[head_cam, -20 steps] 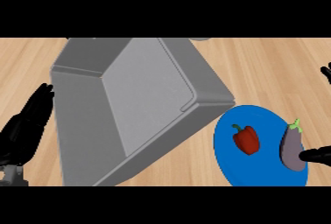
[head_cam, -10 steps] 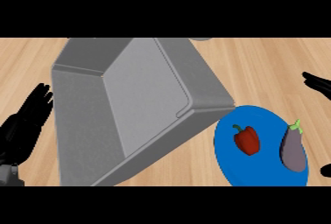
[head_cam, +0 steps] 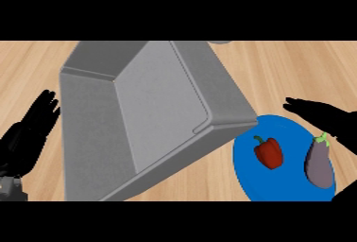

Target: Pick the bell pepper from the plate and place it in the cardboard box

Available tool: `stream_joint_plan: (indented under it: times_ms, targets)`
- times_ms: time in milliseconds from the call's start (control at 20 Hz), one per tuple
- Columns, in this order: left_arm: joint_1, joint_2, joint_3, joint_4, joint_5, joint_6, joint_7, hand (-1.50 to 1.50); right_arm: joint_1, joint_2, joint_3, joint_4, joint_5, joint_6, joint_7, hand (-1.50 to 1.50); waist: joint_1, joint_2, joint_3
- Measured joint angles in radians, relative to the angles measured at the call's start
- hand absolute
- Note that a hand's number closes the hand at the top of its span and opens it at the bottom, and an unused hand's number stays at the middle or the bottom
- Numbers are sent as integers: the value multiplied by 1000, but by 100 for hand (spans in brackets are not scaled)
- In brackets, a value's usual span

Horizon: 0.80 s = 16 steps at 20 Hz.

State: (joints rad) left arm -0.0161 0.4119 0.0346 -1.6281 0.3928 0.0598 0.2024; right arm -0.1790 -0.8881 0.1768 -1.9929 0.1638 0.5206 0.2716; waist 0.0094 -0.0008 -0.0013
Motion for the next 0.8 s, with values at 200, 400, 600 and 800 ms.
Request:
stream_joint_plan:
  times_ms: [200, 400, 600, 800]
  targets:
    - [13, -13, 12, -14, -4, -11, 10, 0, -25, 55, 32, 10, 10, 63, 98, -150, -2, 0, 1]
    - [17, -31, 20, -17, -16, -23, 12, 0, -68, 103, 34, 29, 15, 136, 173, -150, -3, 1, 1]
    - [26, -44, 38, -20, -33, -35, 13, 0, -21, 124, 12, 32, 68, 178, 142, -150, -7, 0, 1]
    - [0, -68, 45, 18, -58, -46, 6, 0, -11, 159, 0, 86, 155, 199, 65, -150, -8, 1, 1]
